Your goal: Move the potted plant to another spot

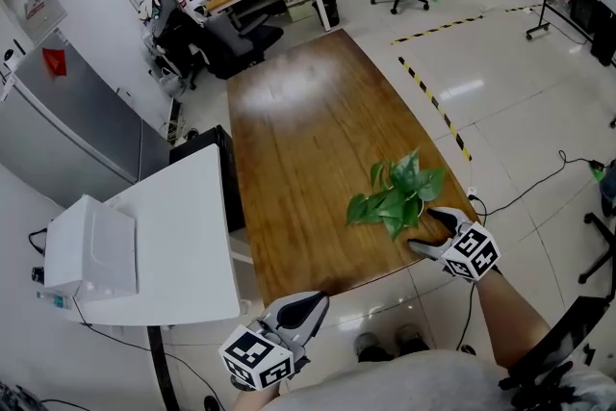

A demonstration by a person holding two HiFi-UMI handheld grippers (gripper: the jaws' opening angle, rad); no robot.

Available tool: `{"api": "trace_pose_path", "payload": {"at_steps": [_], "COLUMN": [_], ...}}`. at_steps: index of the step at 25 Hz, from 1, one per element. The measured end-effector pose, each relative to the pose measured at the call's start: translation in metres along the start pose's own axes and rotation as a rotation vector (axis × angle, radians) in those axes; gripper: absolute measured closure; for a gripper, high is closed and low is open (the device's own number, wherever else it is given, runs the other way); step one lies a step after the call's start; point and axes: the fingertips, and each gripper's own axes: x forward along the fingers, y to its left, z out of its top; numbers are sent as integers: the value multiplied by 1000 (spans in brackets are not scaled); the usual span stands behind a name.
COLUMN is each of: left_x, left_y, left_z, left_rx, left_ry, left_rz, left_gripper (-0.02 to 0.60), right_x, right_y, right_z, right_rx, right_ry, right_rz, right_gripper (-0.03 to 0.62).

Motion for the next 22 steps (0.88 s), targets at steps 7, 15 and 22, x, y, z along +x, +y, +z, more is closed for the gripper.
{"api": "trace_pose_path", "payload": {"at_steps": [7,15,22], "left_x": [-3,1,2], "left_y": [6,7,10], "left_z": [-3,-4,-4], "left_rx": [-12,-18,-21], "left_ry": [10,18,20], "left_rz": [28,32,40], "left_gripper": [592,592,592], "right_x": [29,52,59], "right_y": [-20,-28,-27], "right_z": [4,14,12], "right_rx": [19,-1,-33], "right_ry": [-13,-35,-22], "right_rz": [-11,-2,-8], "right_gripper": [178,115,122]}}
